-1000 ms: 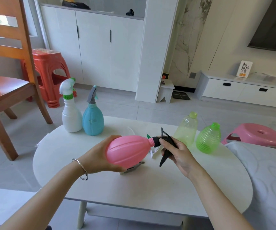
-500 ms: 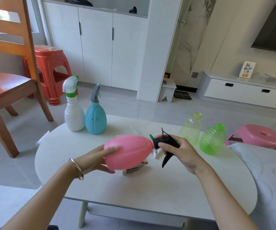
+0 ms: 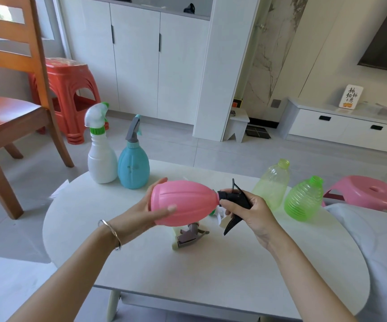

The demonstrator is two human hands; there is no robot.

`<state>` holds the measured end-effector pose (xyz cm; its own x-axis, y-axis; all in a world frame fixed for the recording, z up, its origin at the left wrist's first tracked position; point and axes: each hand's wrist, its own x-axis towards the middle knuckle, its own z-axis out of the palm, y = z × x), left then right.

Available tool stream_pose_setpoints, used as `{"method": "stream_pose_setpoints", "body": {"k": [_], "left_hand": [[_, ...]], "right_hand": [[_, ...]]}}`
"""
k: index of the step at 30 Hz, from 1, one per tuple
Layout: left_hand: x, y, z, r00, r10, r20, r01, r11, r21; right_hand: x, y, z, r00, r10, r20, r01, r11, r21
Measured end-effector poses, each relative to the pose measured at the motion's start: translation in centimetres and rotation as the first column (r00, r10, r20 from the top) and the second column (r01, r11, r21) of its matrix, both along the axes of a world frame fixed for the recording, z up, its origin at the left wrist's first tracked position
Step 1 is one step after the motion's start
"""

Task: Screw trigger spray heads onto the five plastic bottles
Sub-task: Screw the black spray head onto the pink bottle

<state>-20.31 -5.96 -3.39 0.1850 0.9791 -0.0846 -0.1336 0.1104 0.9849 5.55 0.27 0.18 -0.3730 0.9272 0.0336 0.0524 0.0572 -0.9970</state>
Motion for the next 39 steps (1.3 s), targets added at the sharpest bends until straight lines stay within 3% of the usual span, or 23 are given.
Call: {"method": "stream_pose_setpoints", "body": {"k": [3,6,8,12,18,20,23,25,28,31,33,37,39], "left_hand": [[0.7,0.2,0.1,1.0,-0.005,0.017,0.008,0.982,-0.19],[0.4,0.8,-0.2,0.995,0.101,0.01,-0.1,0.993,-0.054],[-0.1,1.0,0.0,0.996,0.07,0.047,-0.071,0.997,0.034],[0.5,0.5,0.4,0.999,-0.021,0.03,0.026,0.987,-0.161],[-0.2,0.6,0.5,0.999,0.037,0.013,-0.038,0.994,0.104],[-0.1,0.4,0.6,0.997,-0.005,0.082,0.008,0.999,-0.034],[0.3,0.2,0.4,0.998,-0.023,-0.063,0.009,0.978,-0.209],[0.3,0.3,0.1,0.993,0.021,-0.117,-0.037,0.99,-0.136],[-0.4,0.5,0.3,0.996,0.081,-0.019,-0.081,0.996,0.04],[-0.3,0.4,0.5,0.997,-0.004,0.081,0.008,0.999,-0.048],[0.2,0.2,0.3,0.999,0.001,0.048,0.005,0.991,-0.131],[0.0,0.4,0.6,0.991,0.13,-0.041,-0.124,0.986,0.11],[-0.4,0.5,0.9,0.989,0.128,0.08,-0.133,0.989,0.064]], "right_hand": [[-0.3,0.0,-0.4,1.0,0.016,0.025,-0.016,1.0,0.014],[-0.2,0.1,-0.3,1.0,-0.027,-0.003,0.027,0.999,-0.029],[-0.2,0.2,-0.3,0.998,-0.056,-0.037,0.053,0.995,-0.08],[-0.7,0.1,-0.6,0.999,-0.037,-0.016,0.036,0.998,-0.042],[-0.4,0.3,-0.4,0.997,-0.056,-0.061,0.045,0.984,-0.17],[-0.6,0.3,-0.6,0.998,-0.033,-0.044,0.026,0.988,-0.152],[-0.9,0.2,-0.9,1.0,-0.009,0.016,0.01,0.996,-0.085],[-0.9,0.3,-0.9,0.999,-0.023,0.025,0.025,0.996,-0.087],[-0.7,0.5,-0.6,0.999,-0.036,-0.024,0.032,0.989,-0.143],[-0.9,0.5,-0.6,0.999,-0.009,-0.044,0.004,0.993,-0.117],[-1.1,0.4,-0.7,1.0,0.014,-0.008,-0.014,0.998,-0.065],[-1.0,0.5,-0.5,0.999,-0.018,-0.037,0.014,0.992,-0.122],[-0.8,0.6,-0.5,0.999,0.004,-0.044,-0.009,0.993,-0.118]]}}
